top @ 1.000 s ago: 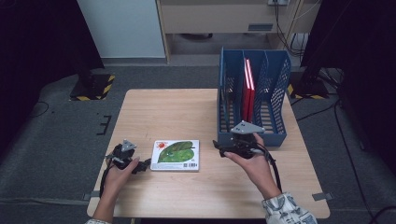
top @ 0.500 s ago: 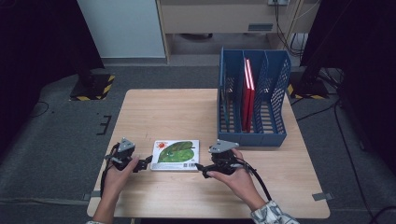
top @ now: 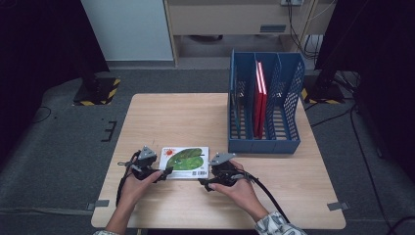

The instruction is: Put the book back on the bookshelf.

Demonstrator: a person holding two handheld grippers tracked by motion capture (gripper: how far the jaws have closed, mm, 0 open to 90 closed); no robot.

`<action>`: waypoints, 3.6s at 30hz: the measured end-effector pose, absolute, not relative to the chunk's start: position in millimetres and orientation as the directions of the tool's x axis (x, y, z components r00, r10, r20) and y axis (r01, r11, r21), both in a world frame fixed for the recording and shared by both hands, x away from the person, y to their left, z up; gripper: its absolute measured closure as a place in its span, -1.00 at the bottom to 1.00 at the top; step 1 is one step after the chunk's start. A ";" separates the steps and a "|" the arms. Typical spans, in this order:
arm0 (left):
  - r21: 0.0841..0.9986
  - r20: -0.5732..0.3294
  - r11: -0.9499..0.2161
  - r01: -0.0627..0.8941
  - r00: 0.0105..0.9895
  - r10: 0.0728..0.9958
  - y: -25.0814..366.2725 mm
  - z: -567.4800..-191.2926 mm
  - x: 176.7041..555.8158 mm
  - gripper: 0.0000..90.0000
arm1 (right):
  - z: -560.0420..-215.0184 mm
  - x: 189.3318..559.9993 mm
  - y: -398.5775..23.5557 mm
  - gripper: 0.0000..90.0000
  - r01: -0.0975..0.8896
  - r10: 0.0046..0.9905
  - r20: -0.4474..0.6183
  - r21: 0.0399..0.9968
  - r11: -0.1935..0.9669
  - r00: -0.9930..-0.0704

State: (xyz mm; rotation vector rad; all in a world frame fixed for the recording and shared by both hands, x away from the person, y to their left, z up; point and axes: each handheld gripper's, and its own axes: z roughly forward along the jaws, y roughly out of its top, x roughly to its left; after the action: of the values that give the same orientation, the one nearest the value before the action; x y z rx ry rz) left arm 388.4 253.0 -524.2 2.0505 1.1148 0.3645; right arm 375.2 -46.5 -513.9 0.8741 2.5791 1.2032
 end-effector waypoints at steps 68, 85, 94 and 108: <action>0.728 -0.125 -0.418 0.544 0.704 0.699 228.8 -514.9 408.8 -0.77 | -528.8 358.4 -69.0 -0.39 0.431 0.583 0.009 0.683 0.590 -0.812; 0.711 -0.148 -0.412 0.569 0.695 0.704 236.4 -514.7 425.5 -0.51 | -526.6 357.1 -70.0 -0.26 0.420 0.574 -0.004 0.678 0.603 -0.819; 0.699 -0.139 -0.424 0.575 0.691 0.709 236.6 -519.5 430.2 -0.49 | -526.5 356.7 -68.9 -0.25 0.425 0.576 0.002 0.678 0.600 -0.817; 0.689 -0.177 -0.423 0.588 0.703 0.689 235.0 -525.9 433.4 -0.39 | -526.1 355.6 -67.6 -0.23 0.423 0.576 -0.002 0.675 0.604 -0.818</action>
State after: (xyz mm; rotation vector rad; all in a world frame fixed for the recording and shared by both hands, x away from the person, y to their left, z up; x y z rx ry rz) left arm 433.4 235.0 -525.9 2.1477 0.9694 0.1684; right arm 355.6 -67.6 -526.1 0.8257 2.6114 1.0135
